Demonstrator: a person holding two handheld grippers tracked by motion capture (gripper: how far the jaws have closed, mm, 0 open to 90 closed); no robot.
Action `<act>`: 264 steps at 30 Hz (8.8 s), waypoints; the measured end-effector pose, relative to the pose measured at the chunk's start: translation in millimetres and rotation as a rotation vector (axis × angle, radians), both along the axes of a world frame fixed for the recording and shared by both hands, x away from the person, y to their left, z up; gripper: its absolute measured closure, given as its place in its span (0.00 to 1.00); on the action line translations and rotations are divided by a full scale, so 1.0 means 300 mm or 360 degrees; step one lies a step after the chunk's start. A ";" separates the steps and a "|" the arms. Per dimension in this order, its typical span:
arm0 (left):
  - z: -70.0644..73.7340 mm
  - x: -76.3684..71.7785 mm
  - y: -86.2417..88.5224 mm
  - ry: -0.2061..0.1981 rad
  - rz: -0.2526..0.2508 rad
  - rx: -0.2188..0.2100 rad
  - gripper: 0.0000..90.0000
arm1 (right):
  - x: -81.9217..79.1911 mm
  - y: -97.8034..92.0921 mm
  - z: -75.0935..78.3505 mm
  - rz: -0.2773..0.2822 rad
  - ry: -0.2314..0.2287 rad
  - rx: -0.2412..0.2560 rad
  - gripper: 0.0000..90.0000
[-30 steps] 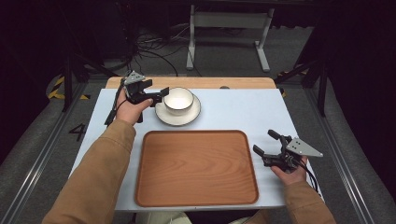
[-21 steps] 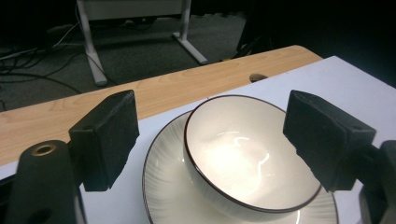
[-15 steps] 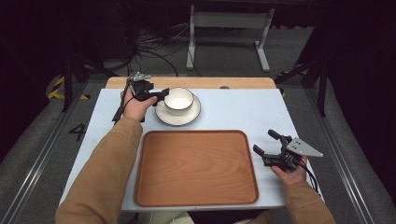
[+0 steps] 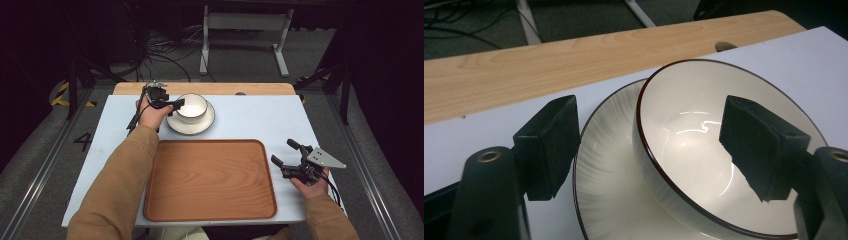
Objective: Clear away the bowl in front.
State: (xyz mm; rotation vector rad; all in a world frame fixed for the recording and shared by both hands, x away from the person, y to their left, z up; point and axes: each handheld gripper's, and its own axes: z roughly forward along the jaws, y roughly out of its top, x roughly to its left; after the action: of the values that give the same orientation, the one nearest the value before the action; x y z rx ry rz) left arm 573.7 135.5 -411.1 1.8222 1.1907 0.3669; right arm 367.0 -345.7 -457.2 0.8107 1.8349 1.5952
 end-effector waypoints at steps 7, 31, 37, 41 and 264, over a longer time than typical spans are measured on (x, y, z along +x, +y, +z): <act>-0.025 0.012 -0.011 0.0069 0.0011 0.0003 0.39 | 0.000 0.000 0.000 0.0002 -0.0004 -0.0001 0.12; -0.069 0.028 -0.058 0.0246 0.0056 -0.0023 0.68 | -0.002 0.000 0.000 0.0014 -0.0015 -0.0004 0.13; -0.067 0.029 -0.059 0.0257 0.0088 -0.0025 0.75 | -0.003 0.000 0.000 0.0017 -0.0020 -0.0007 0.14; -0.067 0.029 -0.065 0.0253 0.0116 -0.0022 0.78 | -0.003 0.000 0.000 0.0016 -0.0020 -0.0008 0.14; 0.053 -0.426 -0.263 0.0413 -0.0881 0.0344 0.72 | -0.001 0.001 0.000 0.0021 -0.0016 -0.0010 0.14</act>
State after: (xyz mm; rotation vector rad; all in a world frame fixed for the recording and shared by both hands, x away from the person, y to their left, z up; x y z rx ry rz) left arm 445.9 56.8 -395.3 2.3473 0.7795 -0.0648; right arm 366.6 -345.4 -457.3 0.7880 1.8405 1.5980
